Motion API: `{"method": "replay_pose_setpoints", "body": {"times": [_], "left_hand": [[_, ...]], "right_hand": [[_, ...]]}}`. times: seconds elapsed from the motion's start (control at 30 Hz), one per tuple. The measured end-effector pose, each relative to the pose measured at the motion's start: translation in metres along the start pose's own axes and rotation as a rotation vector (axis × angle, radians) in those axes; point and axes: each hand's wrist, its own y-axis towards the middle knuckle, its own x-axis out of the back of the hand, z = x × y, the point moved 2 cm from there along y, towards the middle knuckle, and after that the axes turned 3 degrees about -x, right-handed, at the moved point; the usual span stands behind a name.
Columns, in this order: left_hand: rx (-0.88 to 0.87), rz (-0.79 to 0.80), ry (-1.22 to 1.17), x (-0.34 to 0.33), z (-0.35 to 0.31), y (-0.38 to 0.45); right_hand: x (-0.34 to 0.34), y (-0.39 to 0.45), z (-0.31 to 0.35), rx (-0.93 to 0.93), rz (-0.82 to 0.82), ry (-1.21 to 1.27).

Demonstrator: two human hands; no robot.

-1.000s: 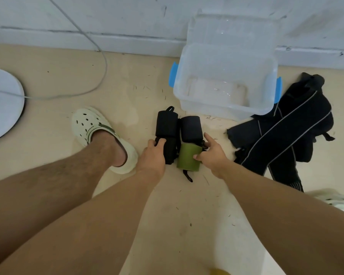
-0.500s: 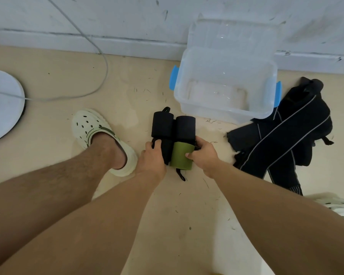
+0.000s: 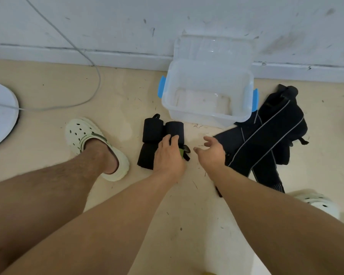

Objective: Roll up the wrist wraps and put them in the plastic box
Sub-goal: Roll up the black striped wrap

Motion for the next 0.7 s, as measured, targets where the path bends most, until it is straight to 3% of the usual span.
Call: {"method": "replay_pose_setpoints", "body": {"times": [0.1, 0.2, 0.3, 0.37, 0.47, 0.7], "left_hand": [[-0.081, 0.043, -0.041, -0.003, -0.022, -0.007], [-0.095, 0.121, -0.083, -0.009, -0.034, -0.017], [-0.095, 0.197, -0.122, -0.017, -0.042, -0.025], [-0.095, 0.253, -0.139, -0.019, -0.046, -0.032], [-0.12, 0.271, -0.142, -0.015, -0.054, -0.04], [-0.199, 0.24, -0.175, 0.033, -0.092, -0.047]], "right_hand": [[0.035, 0.0, -0.025, -0.084, -0.25, 0.026], [0.066, -0.006, -0.06, -0.356, -0.415, -0.061], [0.066, -0.015, -0.081, -0.617, -0.257, 0.174], [0.06, -0.018, -0.088, -0.687, -0.149, 0.365], [0.061, -0.02, -0.077, -0.614, -0.062, 0.451], [0.135, -0.043, -0.013, -0.158, -0.185, 0.194]]}}
